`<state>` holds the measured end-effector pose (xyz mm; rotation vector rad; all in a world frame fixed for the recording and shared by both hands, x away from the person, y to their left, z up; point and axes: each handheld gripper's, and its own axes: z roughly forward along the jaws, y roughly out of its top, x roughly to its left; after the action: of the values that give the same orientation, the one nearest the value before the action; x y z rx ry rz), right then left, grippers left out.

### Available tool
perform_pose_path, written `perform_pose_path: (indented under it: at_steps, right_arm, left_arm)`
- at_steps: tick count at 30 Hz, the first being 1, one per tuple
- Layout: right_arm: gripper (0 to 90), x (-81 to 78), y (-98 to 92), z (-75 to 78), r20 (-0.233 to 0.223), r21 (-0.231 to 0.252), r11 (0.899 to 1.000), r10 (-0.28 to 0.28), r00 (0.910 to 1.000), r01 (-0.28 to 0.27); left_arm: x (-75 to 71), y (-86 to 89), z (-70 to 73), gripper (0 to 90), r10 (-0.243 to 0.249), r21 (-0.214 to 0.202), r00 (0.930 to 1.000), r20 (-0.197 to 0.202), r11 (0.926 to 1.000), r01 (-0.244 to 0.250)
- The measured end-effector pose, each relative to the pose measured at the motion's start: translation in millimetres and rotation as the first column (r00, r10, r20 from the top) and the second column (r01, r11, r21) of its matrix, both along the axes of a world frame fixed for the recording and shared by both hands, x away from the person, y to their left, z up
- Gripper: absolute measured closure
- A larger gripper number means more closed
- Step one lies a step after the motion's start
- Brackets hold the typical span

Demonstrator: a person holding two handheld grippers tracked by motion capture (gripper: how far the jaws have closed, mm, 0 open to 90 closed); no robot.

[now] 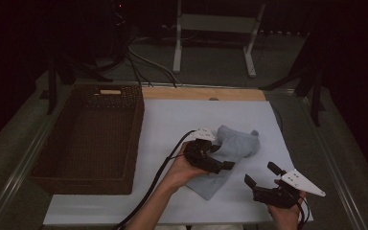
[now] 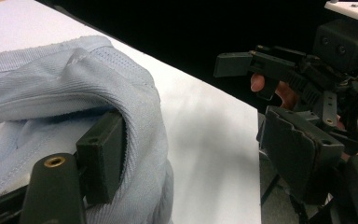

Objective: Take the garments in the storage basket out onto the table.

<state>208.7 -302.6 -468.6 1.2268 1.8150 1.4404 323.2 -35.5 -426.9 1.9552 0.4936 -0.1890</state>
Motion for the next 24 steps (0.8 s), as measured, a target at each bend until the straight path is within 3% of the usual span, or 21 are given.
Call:
perform_pose_path:
  at_steps: [10,24]
  right_arm:
    - [0.0,1.1,3.5,-0.7,-0.004,-0.010,1.000,0.009,0.9999,-0.009]
    - [0.0,11.2,25.1,-5.9,-0.026,-0.028,0.999,0.041,0.9988,-0.042]
  left_arm:
    - [-5.2,-9.5,2.2,32.0,-0.050,-0.015,0.9987,0.003,0.9986,0.050]
    - [-3.9,-14.0,2.3,33.4,-0.049,-0.017,0.9988,-0.010,0.9987,0.048]
